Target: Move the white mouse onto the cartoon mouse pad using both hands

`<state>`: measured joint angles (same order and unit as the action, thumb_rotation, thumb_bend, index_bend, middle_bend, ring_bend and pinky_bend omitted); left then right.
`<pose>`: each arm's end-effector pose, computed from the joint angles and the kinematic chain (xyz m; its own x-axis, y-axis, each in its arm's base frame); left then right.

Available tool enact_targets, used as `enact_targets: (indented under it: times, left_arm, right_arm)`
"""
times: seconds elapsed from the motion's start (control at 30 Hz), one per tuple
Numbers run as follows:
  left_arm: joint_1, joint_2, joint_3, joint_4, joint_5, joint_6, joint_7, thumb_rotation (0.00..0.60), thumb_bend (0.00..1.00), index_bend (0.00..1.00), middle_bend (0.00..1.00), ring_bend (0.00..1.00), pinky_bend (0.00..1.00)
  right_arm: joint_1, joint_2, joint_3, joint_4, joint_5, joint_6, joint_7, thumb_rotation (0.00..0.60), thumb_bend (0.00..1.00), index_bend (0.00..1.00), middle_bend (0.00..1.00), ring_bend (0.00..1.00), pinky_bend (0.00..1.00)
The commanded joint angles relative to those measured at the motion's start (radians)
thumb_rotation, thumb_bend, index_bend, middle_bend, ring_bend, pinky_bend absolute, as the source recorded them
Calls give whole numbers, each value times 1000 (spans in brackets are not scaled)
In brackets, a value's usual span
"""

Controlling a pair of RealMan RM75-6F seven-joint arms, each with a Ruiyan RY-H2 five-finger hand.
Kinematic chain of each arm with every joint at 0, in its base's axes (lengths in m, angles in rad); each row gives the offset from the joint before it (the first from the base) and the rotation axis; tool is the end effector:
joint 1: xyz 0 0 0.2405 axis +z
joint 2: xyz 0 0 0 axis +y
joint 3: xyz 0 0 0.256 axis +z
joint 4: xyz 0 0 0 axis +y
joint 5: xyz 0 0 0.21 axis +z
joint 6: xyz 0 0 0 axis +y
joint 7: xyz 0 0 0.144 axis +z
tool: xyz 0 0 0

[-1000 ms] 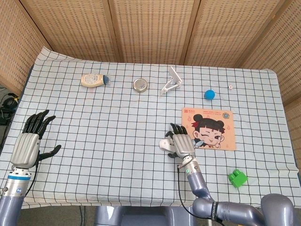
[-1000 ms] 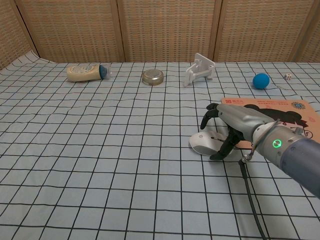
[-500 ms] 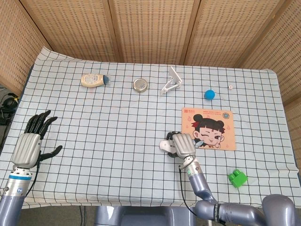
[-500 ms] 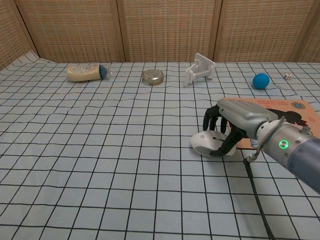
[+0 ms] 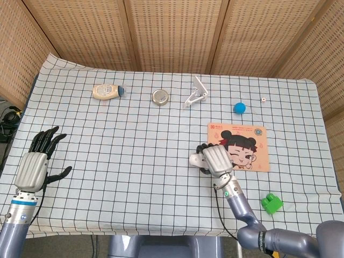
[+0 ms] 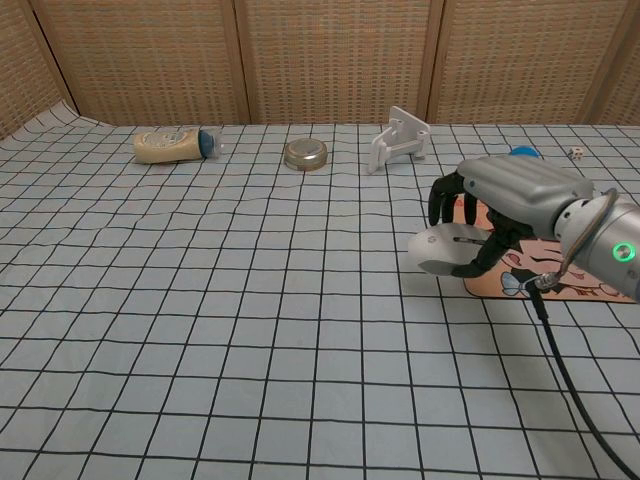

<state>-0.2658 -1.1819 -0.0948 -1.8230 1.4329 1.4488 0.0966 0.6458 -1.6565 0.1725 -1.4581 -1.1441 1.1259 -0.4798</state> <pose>-0.2294 0.2306 0.1282 0.2189 -0.0179 0.9756 0.9643 -0.1484 -0.2191 -0.1567 -0.3208 -0.0277 0.4612 -0.1521 0.8741 -0.8622 -0.3095 0.4011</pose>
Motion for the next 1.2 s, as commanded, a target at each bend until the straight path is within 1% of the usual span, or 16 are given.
enact_targets:
  times: [0.03,0.23,0.4,0.5,0.6,0.73,0.83,0.97,1.13,1.2]
  left_arm:
    - [1,-1,-1,0,1,-1,0,600,229,145,0,0,0]
    - [1,-7,1,-3,7,-8,19,600,229,145,0,0,0]
    - [2,-13,2,-3,9,-10,34,600,228,145,0,0,0]
    - [1,-23,8,-1,12,-17,54,600,228,145,0,0,0]
    - [0,-35,11,4,12,-24,75,600,229,145,0,0,0]
    - [-3,-49,12,12,8,-35,94,600,229,145,0,0,0]
    - [-4,-55,12,16,7,-37,102,600,229,145,0,0,0]
    - [-4,-63,10,19,7,-36,113,600,228,146,0,0,0]
    - [-2,-67,9,22,11,-33,115,600,228,145,0,0,0]
    - [-1,-69,10,23,15,-33,113,600,229,145,0,0,0]
  right_arm:
    - [17,75,-19,40,-61,-43,27,600,392,642,511,501,589]
    - [49,206,-76,133,-187,-121,77,600,393,651,514,501,589]
    - [64,254,-100,167,-244,-150,117,600,398,658,517,501,588]
    - [84,311,-131,198,-305,-185,150,600,401,664,518,502,588]
    - [103,352,-160,211,-372,-203,214,600,401,667,518,502,588]
    - [121,364,-203,252,-470,-193,271,600,402,673,520,502,588]
    - [129,363,-220,274,-503,-195,288,600,402,673,519,502,588]
    - [145,355,-258,313,-560,-210,312,600,403,673,519,502,588]
    - [152,333,-282,357,-620,-171,350,600,403,674,519,501,588]
    - [168,323,-299,386,-660,-169,341,600,402,676,519,501,587]
